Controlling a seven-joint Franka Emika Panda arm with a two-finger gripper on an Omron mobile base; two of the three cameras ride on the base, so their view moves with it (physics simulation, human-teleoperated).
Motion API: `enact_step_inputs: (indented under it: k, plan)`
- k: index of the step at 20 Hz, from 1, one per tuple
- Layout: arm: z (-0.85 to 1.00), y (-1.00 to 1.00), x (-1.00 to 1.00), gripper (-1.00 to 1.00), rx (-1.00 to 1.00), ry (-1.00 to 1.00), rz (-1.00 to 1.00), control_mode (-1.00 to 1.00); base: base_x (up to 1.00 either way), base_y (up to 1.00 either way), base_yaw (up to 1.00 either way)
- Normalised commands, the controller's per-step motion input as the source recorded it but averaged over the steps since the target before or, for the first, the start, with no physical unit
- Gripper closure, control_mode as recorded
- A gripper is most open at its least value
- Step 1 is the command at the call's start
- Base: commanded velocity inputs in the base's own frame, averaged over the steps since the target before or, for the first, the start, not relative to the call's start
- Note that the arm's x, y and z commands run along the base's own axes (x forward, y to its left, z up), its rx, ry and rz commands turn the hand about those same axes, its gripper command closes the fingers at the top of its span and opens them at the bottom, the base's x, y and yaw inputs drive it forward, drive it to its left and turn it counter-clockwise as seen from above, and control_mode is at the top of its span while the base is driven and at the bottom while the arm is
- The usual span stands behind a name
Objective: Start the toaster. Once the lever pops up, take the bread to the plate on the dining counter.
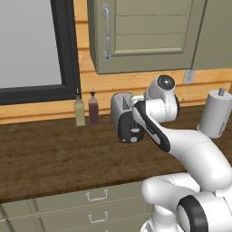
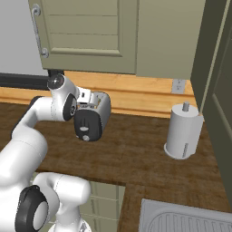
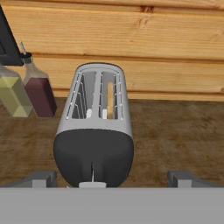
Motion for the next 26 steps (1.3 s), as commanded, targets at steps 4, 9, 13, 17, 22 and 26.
enact_step_inputs:
  k: [4, 9, 13, 17, 22, 26]
  plan:
    - [0.00, 0.00, 0.00, -1.00, 0.00, 0.00, 0.00, -1.00, 0.00, 0.00, 0.00]
    - [0.00, 0.00, 0.00, -1.00, 0.00, 0.00, 0.00, -1.00, 0.00, 0.00, 0.00]
    - [0.00, 0.00, 0.00, -1.00, 0.00, 0.00, 0.00, -1.00, 0.00, 0.00, 0.00]
    - [0.00, 0.00, 0.00, -1.00, 0.00, 0.00, 0.00, -1.00, 0.00, 0.00, 0.00]
    - [0.00, 0.00, 0.00, -1.00, 0.00, 0.00, 0.00, -1.00, 0.00, 0.00, 0.00]
    - [0.00, 0.00, 0.00, -1.00, 0.00, 0.00, 0.00, -1.00, 0.00, 0.00, 0.00]
